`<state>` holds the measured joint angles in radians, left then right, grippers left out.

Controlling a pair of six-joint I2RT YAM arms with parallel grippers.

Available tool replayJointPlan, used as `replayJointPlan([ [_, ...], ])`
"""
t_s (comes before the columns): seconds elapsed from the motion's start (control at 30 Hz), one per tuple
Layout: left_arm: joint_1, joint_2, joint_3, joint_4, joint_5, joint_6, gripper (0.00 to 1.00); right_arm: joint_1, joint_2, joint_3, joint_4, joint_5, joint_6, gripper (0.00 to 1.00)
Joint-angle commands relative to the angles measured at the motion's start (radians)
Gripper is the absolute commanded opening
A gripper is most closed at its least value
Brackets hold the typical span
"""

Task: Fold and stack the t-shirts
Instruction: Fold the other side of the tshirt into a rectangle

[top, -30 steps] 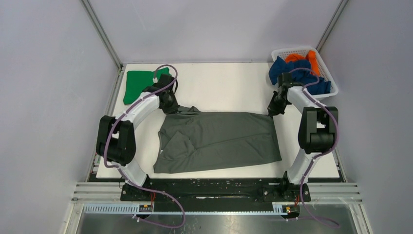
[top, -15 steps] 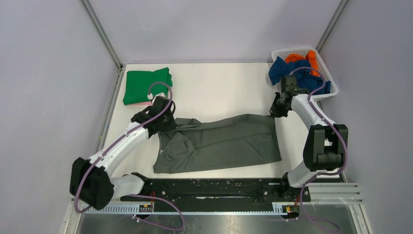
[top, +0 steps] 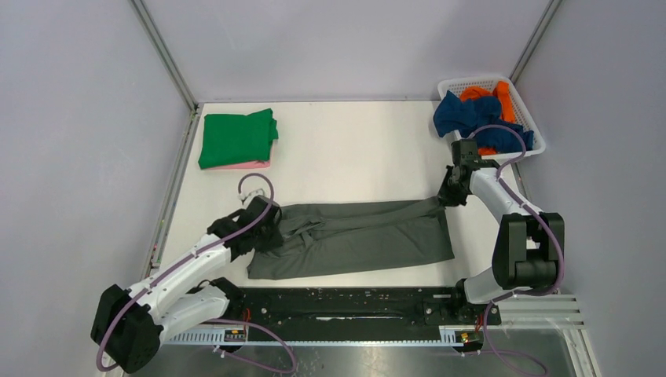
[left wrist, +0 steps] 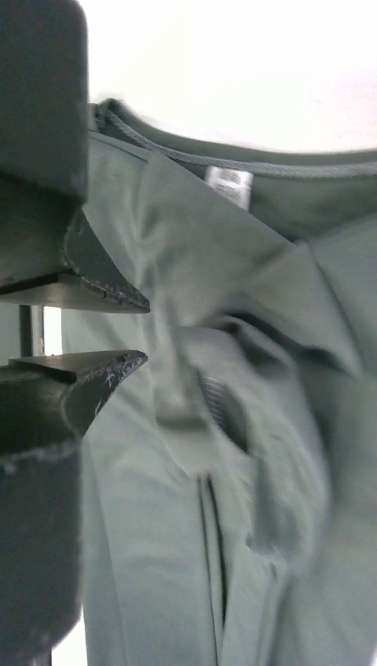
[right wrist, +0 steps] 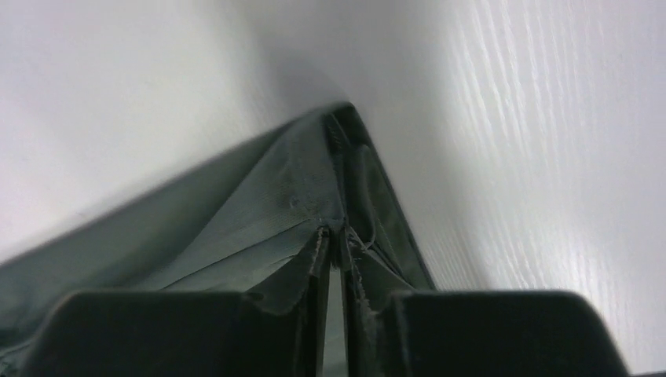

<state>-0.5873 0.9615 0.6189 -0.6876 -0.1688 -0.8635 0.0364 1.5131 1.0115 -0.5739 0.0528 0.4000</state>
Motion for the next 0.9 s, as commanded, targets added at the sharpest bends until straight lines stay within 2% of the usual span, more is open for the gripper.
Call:
replayJointPlan([
  [0.0,-0.023,-0.075,-0.092,-0.058,0.082,-0.111,0.33,0.005,-0.076,-0.064,-0.027,0.097,0.031,0.31],
  [0.07,-0.027,-0.125,-0.101,-0.091,0.143,-0.097,0.50,0.004,-0.120,-0.093,-0.037,0.107,0.039,0.49],
  [0.1,-0.029,-0.150,-0.093,-0.110,0.161,-0.090,0.59,0.005,-0.149,-0.107,-0.039,0.117,0.039,0.65],
  [0.13,-0.029,-0.179,-0.079,-0.121,0.164,-0.076,0.78,0.004,-0.180,-0.117,-0.042,0.139,0.041,0.93],
  [0.17,-0.029,-0.191,-0.063,-0.123,0.164,-0.064,0.96,0.004,-0.211,-0.122,-0.046,0.154,0.041,0.99],
  [0.27,-0.027,-0.159,0.020,-0.063,0.143,-0.016,0.99,0.005,-0.297,-0.127,-0.019,0.132,0.030,0.99],
  [0.33,-0.024,-0.074,0.081,0.020,0.136,0.019,0.99,0.005,-0.357,-0.146,0.049,0.030,0.029,0.99],
  [0.47,-0.015,0.189,0.214,0.158,0.157,0.120,0.99,0.005,-0.395,-0.187,0.151,-0.177,0.043,0.99],
  [0.53,-0.009,0.325,0.285,0.163,0.158,0.148,0.99,0.004,-0.386,-0.184,0.139,-0.214,0.030,1.00],
  [0.63,-0.009,0.466,0.344,0.184,0.246,0.182,0.99,0.005,-0.377,-0.184,0.103,-0.217,0.011,0.99],
  [0.73,-0.011,0.507,0.318,0.244,0.331,0.172,0.99,0.004,-0.381,-0.197,0.090,-0.219,0.001,1.00],
  [0.87,-0.040,0.484,0.273,0.262,0.389,0.164,0.99,0.005,-0.380,-0.201,0.074,-0.218,-0.013,0.99],
])
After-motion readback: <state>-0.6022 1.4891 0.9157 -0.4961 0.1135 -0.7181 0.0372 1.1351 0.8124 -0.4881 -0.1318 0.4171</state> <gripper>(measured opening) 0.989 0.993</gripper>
